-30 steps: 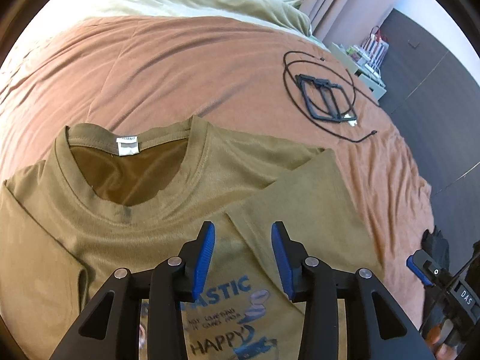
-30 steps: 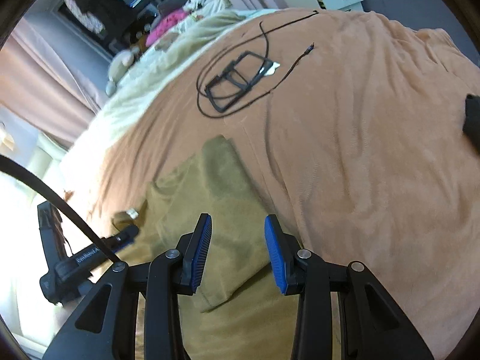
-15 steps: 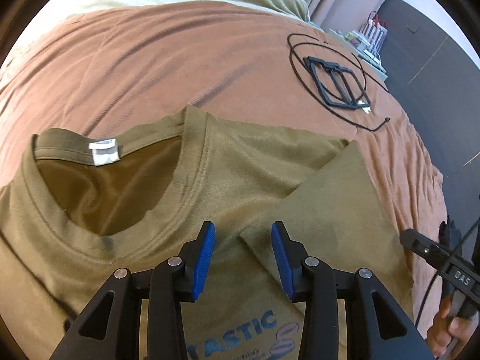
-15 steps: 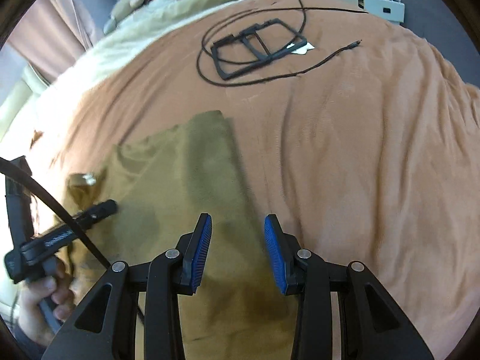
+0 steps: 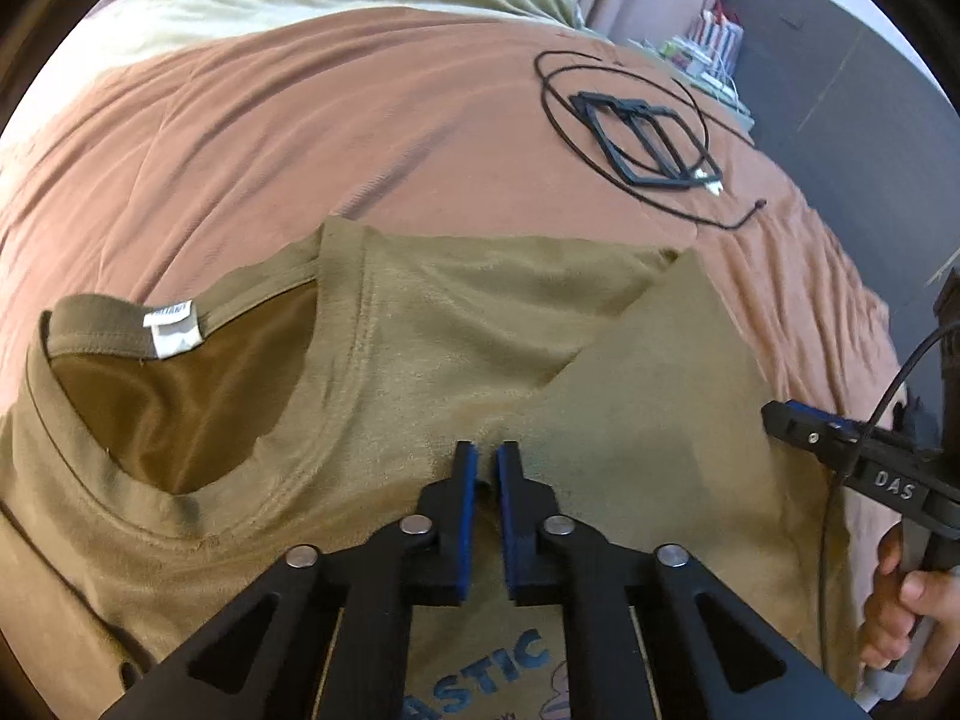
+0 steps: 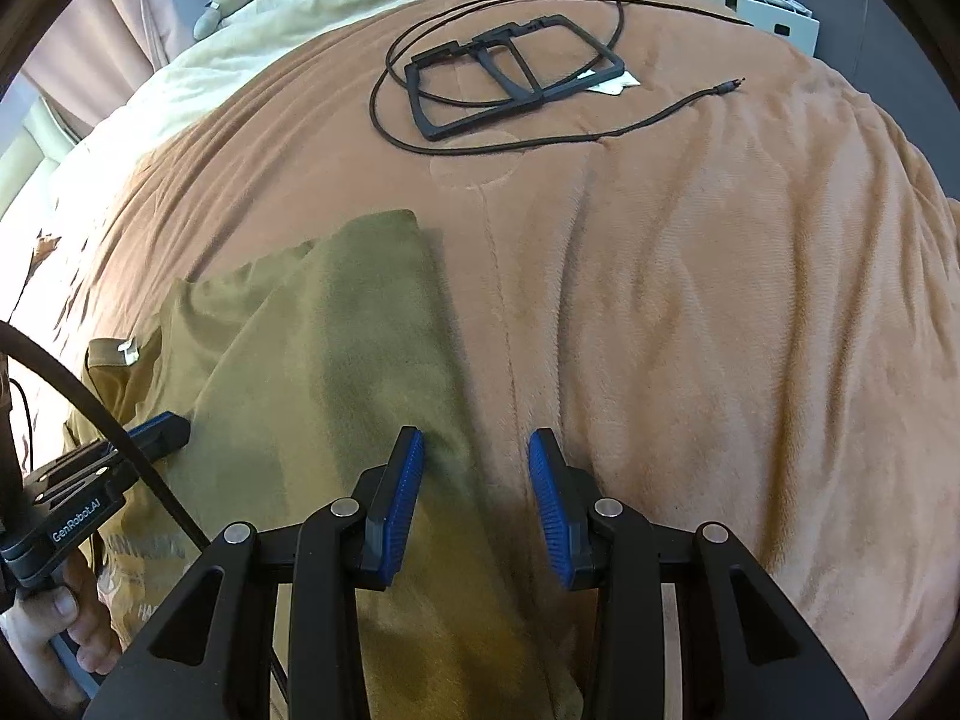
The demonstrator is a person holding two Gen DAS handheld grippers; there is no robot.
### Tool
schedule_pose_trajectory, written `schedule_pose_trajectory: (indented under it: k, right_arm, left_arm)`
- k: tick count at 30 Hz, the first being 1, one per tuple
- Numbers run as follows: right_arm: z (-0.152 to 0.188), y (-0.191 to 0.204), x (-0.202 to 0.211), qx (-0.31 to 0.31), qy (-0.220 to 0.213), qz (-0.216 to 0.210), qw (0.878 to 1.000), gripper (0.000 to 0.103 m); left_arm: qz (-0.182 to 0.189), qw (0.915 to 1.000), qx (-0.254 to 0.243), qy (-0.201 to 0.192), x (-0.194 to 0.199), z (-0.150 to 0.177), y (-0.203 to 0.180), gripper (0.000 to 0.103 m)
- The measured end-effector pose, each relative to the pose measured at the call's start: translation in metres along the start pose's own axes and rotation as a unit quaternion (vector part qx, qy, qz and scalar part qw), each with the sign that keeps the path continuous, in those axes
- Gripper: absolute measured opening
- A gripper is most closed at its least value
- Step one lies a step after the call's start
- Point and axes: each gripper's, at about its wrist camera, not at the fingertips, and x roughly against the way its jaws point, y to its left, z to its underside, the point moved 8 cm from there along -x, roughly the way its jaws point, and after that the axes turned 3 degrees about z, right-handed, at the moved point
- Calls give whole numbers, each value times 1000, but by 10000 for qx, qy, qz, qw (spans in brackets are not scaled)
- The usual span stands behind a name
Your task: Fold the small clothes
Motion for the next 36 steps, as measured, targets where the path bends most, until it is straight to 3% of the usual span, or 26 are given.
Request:
schedule_pose_trajectory:
  k: [8,17,27,32,36]
  right_arm:
    - [-21,3,-13,175,98,-32,9998,34]
    - [-43,15,-36,502,111,481,9975,34]
    - [-78,22,-64,595,78,773,9952,34]
    - [-88,25,-70,683,-76,916,9934,34]
    - [-97,21,-43,660,-638,1181,9888,34]
  left_arm:
    - [58,9999,75,87,11,6,3,4]
    - [26,9998,98,199,4,10,12,4]
    - [78,9996,-117,225,0,15,14,4]
    - [149,9996,-94,238,-2,15,15,4]
    - [102,9996,-88,232,-3,15,15,4]
